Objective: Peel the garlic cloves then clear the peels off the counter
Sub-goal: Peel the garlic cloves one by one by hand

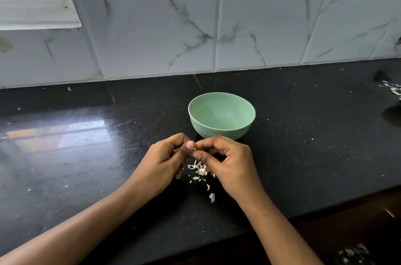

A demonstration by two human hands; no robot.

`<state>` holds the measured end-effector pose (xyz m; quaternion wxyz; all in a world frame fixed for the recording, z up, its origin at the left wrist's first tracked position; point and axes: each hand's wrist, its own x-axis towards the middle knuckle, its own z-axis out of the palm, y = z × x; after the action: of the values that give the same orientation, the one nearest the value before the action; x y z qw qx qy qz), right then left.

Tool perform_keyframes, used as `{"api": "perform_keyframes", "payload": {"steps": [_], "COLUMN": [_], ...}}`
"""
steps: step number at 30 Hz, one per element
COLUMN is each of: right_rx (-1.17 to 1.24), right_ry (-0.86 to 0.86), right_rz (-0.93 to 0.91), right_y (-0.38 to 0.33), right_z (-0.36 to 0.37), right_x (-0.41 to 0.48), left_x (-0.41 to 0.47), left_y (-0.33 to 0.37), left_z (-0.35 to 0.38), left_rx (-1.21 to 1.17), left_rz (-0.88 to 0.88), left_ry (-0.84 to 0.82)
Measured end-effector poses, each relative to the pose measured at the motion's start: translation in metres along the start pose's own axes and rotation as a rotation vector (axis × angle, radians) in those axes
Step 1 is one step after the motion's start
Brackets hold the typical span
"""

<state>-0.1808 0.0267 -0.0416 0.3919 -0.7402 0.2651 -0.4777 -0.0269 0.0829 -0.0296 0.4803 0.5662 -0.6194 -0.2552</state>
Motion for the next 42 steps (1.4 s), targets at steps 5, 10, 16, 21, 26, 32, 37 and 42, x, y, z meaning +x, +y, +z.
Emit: {"api": "perform_keyframes", "payload": {"steps": [5,10,16,21,26,32,37,42], "right_rx": [-0.043,0.031,0.271,0.433,0.477,0.347,0.336,0.480], "right_ry": [0.011,-0.016,-0.065,-0.085,-0.040,-0.055,-0.049,0.078], "right_rz": [-0.018,0.099,0.308,0.386,0.393,0.341,0.321,0.393], "right_y": [-0.004,-0.010,-0.014,-0.019,-0.021,-0.020,-0.022,-0.021], "right_z": [0.000,0.001,-0.002,-0.005,-0.006,-0.004,-0.003,-0.008], "right_x": [-0.001,-0.002,0.001,0.003,0.004,0.003,0.002,0.006], "left_x": [-0.001,-0.005,-0.007,-0.005,-0.003,-0.002,-0.002,-0.001], "left_y": [0.003,0.003,0.006,0.010,0.008,0.011,0.012,0.015], "left_z": [0.000,0.000,0.004,0.003,0.004,0.004,0.002,0.000], "left_rx": [0.086,0.247,0.166,-0.068,-0.242,-0.222,-0.313,-0.388], "left_rz": [0.049,0.160,0.067,-0.086,-0.180,-0.157,-0.191,-0.230], "left_ry": [0.024,0.050,-0.019,-0.078,-0.125,-0.114,-0.125,-0.118]}}
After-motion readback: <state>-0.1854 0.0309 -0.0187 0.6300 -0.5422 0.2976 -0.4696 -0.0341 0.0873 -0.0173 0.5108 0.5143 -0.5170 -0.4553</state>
